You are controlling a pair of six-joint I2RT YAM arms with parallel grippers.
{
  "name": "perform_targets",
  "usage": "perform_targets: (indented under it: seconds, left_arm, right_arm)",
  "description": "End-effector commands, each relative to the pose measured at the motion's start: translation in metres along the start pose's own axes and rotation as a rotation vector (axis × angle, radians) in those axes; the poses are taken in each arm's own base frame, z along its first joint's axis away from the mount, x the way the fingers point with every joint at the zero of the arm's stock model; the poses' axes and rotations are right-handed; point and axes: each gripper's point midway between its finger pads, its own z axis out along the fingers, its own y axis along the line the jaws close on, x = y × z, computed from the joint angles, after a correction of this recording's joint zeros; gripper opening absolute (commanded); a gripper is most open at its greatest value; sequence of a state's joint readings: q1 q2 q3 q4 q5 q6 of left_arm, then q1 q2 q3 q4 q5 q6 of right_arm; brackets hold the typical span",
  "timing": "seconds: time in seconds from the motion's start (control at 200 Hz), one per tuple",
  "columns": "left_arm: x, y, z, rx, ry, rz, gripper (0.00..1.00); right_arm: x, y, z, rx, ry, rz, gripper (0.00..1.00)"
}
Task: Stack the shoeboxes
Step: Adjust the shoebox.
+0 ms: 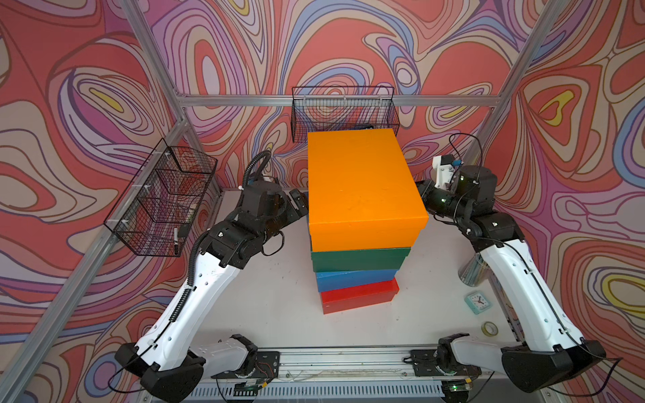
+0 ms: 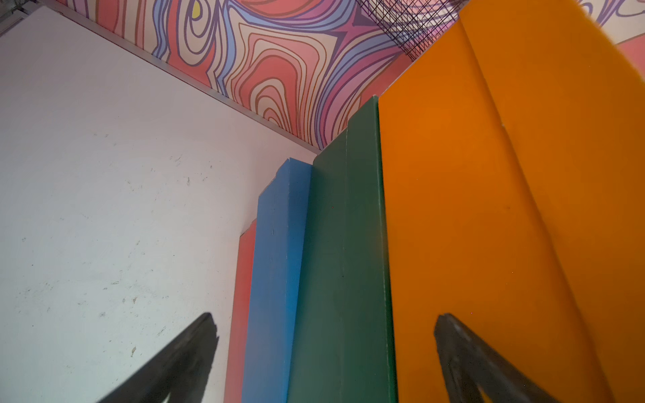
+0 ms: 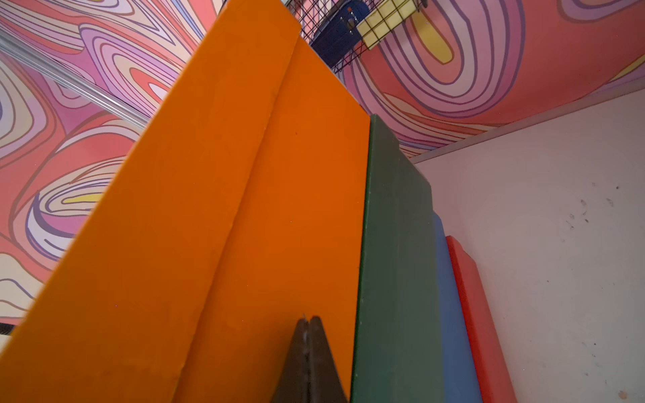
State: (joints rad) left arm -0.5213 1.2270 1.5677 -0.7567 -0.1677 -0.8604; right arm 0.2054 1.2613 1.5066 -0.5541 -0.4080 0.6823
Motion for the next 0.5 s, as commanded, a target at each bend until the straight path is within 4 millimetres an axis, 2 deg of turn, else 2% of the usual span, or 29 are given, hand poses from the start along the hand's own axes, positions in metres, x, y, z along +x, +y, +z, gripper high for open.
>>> perform_targets:
  seconds: [0.0,0.14,0.205,0.351,0.431,0.496]
  left_arm:
    - [-0.007,0.002,-0.004,0.018,-0.022,-0.03,1.0]
    - [-0.006,0.008,-0.006,0.01,-0.024,-0.035,1.0]
    - [-0.009,0.015,-0.011,0.001,-0.042,-0.04,1.0]
    - [-0.011,0.04,-0.021,-0.055,-0.082,-0.041,1.0]
    - [-0.003,0.062,-0.012,-0.101,-0.068,-0.057,1.0]
    - [0.01,0.084,0.006,-0.142,-0.029,-0.089,1.0]
  right_arm:
    - [0.003,0.002,-0.005,0.005,-0.001,-0.006,0.0]
    - [-0.001,-0.01,-0.003,0.07,-0.008,-0.029,0.0]
    - [-0.002,-0.024,0.0,0.123,-0.006,-0.035,0.0]
    - [-0.015,-0.092,0.006,0.235,0.002,0.044,0.0]
    - [-0.015,-0.129,0.012,0.279,0.018,0.089,0.0]
    - [-0.008,-0.153,0.025,0.308,0.054,0.107,0.0]
